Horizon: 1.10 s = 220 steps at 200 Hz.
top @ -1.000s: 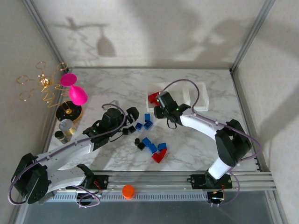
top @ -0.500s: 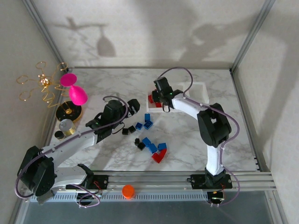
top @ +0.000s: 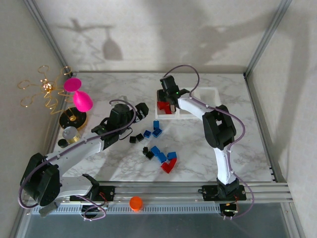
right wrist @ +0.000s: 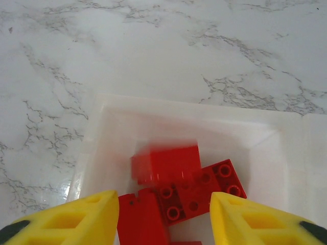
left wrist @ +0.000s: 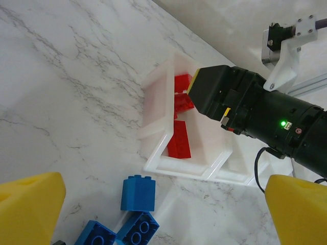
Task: Sort the legos into containers by color
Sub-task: Place the lego in the container, then pick up the lego from the bottom-center of the table.
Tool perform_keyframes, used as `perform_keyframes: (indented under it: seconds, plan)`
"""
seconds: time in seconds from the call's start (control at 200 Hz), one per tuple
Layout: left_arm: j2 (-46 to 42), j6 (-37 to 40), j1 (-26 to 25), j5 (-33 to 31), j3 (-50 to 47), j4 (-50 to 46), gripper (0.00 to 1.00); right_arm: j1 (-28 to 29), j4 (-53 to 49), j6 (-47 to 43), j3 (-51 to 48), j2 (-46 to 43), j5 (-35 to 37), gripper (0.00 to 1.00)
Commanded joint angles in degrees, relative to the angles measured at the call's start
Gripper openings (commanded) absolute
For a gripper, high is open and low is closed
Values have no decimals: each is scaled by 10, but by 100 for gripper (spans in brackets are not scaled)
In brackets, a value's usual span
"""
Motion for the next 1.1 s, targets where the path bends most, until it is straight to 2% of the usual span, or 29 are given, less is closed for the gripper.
perform_keyframes:
  seconds: [0.0,0.28,0.596,0.796,0.861,1.096]
  plan:
    - [-4,12,5,7,20,6,100,-3,-2,-4,-3,-29,-8,51]
    - [-20,10,3,22,13,1,100,5,23,4,-97,-130,-51,55]
    - [-54,-7,-12,29,-29,-11,99,24,-6,30,-228,-247,-73,61]
    - [-80,-18,-30,26,-62,-30,100,60,-46,53,-304,-312,-53,66]
    - [-88,-19,-35,22,-71,-41,100,90,-60,64,-328,-333,-44,67]
    - [-125,-27,-54,13,-102,-66,100,148,-103,136,-421,-410,-15,72]
